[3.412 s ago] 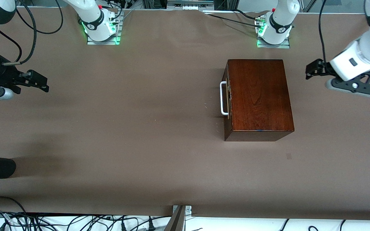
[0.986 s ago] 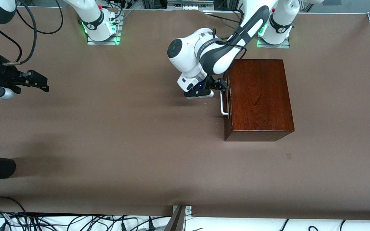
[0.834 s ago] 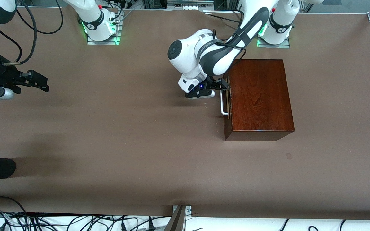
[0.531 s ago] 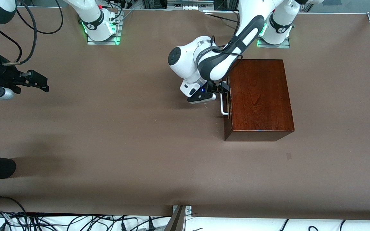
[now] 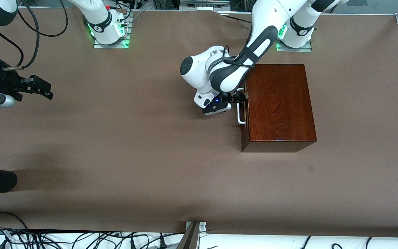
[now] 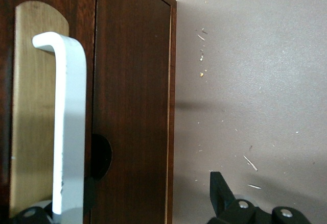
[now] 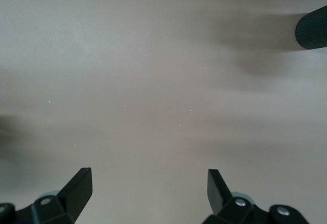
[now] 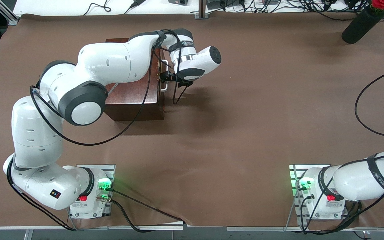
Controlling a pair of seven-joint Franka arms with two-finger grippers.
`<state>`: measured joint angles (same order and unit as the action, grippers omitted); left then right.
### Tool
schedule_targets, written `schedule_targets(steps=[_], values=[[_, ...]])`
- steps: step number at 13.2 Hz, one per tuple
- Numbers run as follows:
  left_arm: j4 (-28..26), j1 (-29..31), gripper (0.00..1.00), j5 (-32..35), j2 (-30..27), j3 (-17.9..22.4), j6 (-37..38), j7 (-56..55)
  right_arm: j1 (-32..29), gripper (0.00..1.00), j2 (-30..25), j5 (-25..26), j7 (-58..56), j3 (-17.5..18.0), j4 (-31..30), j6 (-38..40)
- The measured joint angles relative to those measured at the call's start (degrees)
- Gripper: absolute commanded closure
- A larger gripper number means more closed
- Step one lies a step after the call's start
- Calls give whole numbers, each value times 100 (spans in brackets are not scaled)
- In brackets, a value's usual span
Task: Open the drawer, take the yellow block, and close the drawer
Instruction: 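Pull the drawer open by its handle with the left gripper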
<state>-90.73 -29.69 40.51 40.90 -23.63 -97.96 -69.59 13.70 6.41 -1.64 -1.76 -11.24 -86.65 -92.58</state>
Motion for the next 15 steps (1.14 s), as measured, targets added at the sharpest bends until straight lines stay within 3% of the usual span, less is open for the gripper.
schedule_targets(steps=[11, 15], values=[[82, -163, 0, -86, -61, -8, -744, -123, 0, 0, 0, 0, 0, -1, 0, 0], [455, -275, 0, -340, 83, -8, -981, -158, 0, 0, 0, 1, 0, -1, 0, 0]])
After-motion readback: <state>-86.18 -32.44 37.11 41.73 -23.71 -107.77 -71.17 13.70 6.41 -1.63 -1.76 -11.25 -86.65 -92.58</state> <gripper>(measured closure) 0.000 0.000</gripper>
